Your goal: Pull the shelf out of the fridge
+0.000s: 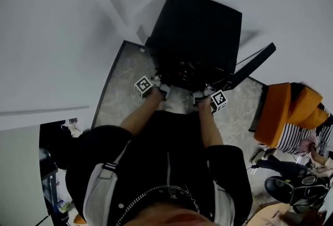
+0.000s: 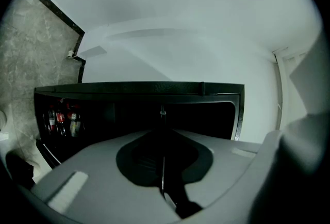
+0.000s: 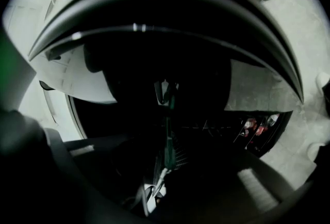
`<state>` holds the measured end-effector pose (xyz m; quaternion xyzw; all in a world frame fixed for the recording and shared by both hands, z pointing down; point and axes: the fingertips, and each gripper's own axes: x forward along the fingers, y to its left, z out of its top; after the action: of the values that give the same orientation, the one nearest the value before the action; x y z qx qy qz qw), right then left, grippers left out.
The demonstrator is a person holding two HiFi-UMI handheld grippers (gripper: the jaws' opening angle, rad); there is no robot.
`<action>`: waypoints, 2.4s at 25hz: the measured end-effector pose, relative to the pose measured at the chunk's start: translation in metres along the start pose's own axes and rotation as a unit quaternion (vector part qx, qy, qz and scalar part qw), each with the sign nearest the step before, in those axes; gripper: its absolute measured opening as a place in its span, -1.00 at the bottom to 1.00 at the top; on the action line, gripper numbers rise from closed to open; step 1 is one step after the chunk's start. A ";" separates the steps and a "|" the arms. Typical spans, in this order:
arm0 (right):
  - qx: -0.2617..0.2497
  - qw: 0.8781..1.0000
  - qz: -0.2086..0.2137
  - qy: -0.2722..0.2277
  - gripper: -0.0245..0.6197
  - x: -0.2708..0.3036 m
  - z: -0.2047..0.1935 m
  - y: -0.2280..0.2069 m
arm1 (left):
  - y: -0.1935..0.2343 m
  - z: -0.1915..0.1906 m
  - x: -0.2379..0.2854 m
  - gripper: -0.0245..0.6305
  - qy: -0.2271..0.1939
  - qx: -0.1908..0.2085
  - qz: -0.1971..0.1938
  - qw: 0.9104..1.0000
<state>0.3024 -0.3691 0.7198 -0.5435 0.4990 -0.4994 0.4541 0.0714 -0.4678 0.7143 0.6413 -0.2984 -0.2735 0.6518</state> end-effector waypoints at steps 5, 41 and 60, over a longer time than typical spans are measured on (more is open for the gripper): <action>0.014 1.000 0.011 0.003 -0.85 -0.010 -0.004 -0.002 | -0.001 -0.002 -0.010 -0.85 0.000 0.004 -0.006 1.000; 0.005 1.000 0.022 -0.004 -0.85 -0.091 -0.047 0.013 | -0.024 -0.023 -0.104 -0.85 0.005 -0.002 -0.036 0.999; -0.008 0.999 0.026 0.028 -0.85 -0.142 -0.069 0.025 | -0.031 -0.045 -0.169 -0.85 -0.021 -0.017 -0.040 0.999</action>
<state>0.2314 -0.2296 0.6886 -0.5198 0.5296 -0.4984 0.4482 -0.0077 -0.3134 0.6767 0.6358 -0.2819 -0.3177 0.6445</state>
